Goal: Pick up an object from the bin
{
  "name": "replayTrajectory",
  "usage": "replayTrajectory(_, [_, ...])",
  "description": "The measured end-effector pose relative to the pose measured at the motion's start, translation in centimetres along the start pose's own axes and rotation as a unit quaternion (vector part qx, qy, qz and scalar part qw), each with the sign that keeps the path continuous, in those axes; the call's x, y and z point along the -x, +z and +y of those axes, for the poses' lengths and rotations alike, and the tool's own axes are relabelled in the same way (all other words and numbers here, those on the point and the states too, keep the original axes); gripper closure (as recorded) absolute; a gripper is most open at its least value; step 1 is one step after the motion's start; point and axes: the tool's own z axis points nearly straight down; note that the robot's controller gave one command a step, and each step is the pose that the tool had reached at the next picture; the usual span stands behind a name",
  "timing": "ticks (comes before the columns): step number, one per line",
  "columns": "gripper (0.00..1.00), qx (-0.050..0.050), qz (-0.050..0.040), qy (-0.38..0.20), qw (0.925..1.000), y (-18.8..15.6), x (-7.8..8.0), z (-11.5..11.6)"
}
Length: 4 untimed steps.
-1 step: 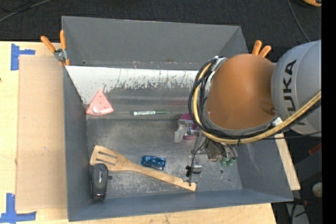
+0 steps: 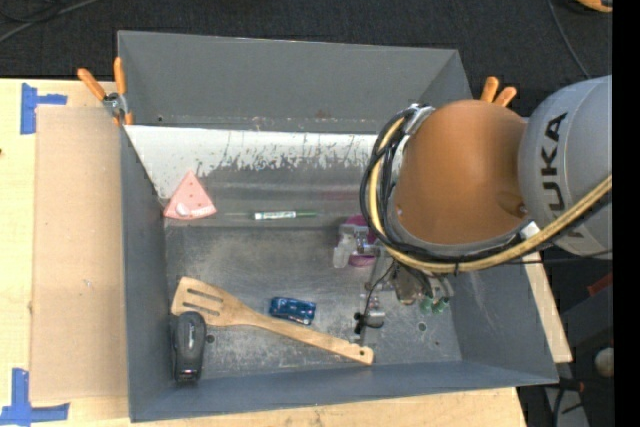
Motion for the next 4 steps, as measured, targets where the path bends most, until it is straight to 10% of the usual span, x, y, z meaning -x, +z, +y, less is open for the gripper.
replayTrajectory(1, [0.00,0.000,-0.0005,0.055,0.9985,8.6,-0.3,0.3])
replayTrajectory(4, [0.00,0.002,-0.0056,0.153,0.9881,15.1,-0.7,-1.9])
